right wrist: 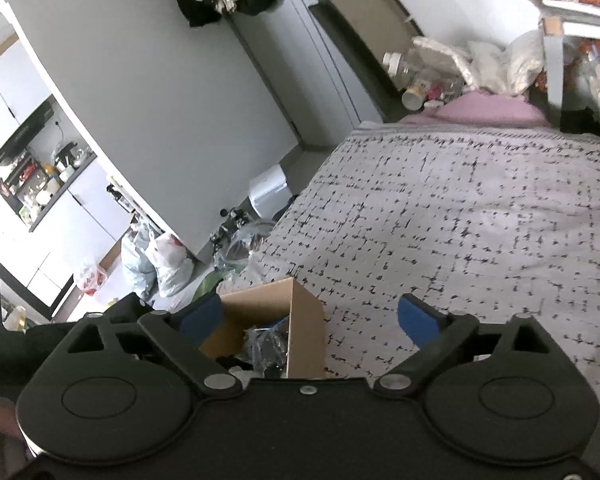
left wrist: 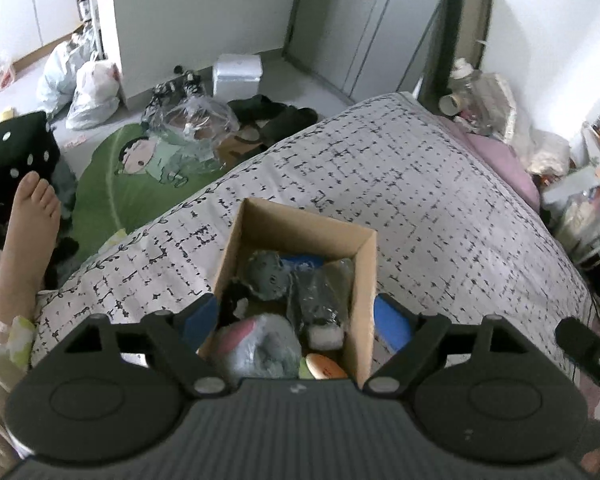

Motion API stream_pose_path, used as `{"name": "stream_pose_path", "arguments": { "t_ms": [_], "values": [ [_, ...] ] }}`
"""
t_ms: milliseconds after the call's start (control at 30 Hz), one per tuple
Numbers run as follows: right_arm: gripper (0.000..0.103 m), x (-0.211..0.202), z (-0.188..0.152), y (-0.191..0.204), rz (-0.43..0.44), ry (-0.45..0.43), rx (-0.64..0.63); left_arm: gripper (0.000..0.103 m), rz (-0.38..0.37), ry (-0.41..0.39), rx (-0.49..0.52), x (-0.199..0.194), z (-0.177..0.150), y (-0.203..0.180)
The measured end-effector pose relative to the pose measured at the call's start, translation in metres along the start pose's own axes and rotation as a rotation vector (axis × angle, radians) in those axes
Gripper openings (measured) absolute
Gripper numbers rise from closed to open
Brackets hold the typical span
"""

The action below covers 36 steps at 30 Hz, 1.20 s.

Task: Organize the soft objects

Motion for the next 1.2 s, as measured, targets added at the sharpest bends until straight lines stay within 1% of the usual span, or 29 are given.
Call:
{"name": "stream_pose_path", "arguments": {
  "t_ms": [67, 100, 133, 267, 300, 333, 467, 567, 667, 833, 900, 1000, 1100, 1200],
  "values": [
    [0.1, -0.011, 0.002, -0.004, -0.005, -0.018, -0.005, 0.084, -0.013, -0.01, 0.013, -0.008, -0.004, -0.005],
    [0.102, -0.015, 0.003, -0.005, -0.009, -0.025, -0.012, 0.086, -0.019, -0.011, 0.013, -0.012, -0.006, -0.006],
    [0.103, -0.02, 0.006, -0.006, -0.014, -0.035, -0.023, 0.09, -0.026, -0.011, 0.018, -0.016, -0.008, -0.008],
    [0.103, -0.04, 0.014, -0.011, -0.038, -0.067, -0.077, 0.093, -0.038, -0.027, 0.04, -0.028, -0.016, -0.017],
    [0.103, -0.044, 0.016, -0.013, -0.036, -0.068, -0.08, 0.095, -0.044, -0.028, 0.042, -0.03, -0.019, -0.019],
    [0.103, -0.048, 0.017, -0.015, -0.029, -0.067, -0.081, 0.099, -0.049, -0.031, 0.043, -0.033, -0.022, -0.02],
    [0.103, -0.064, 0.016, -0.023, -0.038, -0.07, -0.066, 0.102, -0.06, -0.042, 0.071, -0.046, -0.034, -0.029],
    [0.103, -0.073, 0.014, -0.03, -0.048, -0.067, -0.068, 0.102, -0.065, -0.057, 0.09, -0.057, -0.04, -0.032],
    [0.103, -0.086, 0.01, -0.031, -0.059, -0.073, -0.105, 0.103, -0.072, -0.076, 0.103, -0.069, -0.046, -0.035],
    [0.103, -0.107, 0.008, -0.031, -0.066, -0.1, -0.129, 0.103, -0.101, -0.116, 0.118, -0.088, -0.056, -0.042],
    [0.103, -0.116, 0.007, -0.031, -0.066, -0.107, -0.132, 0.103, -0.096, -0.129, 0.127, -0.095, -0.06, -0.045],
    [0.103, -0.125, 0.004, -0.033, -0.064, -0.111, -0.135, 0.103, -0.122, -0.127, 0.109, -0.105, -0.066, -0.048],
    [0.103, -0.131, 0.001, -0.035, -0.069, -0.104, -0.132, 0.103, -0.123, -0.155, 0.126, -0.119, -0.069, -0.053],
    [0.103, -0.137, -0.003, -0.033, -0.078, -0.092, -0.152, 0.103, -0.153, -0.164, 0.109, -0.13, -0.074, -0.054]
  ]
}}
Point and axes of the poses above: each gripper's, at about its wrist camera, not at the fingertips, and x roughly the way its jaws point, y to its left, z to its top, the point moved 6 cm from there along x, roughly the way its jaws point, and after that the axes turned 4 degrees about -y, right-handed, at the moved point
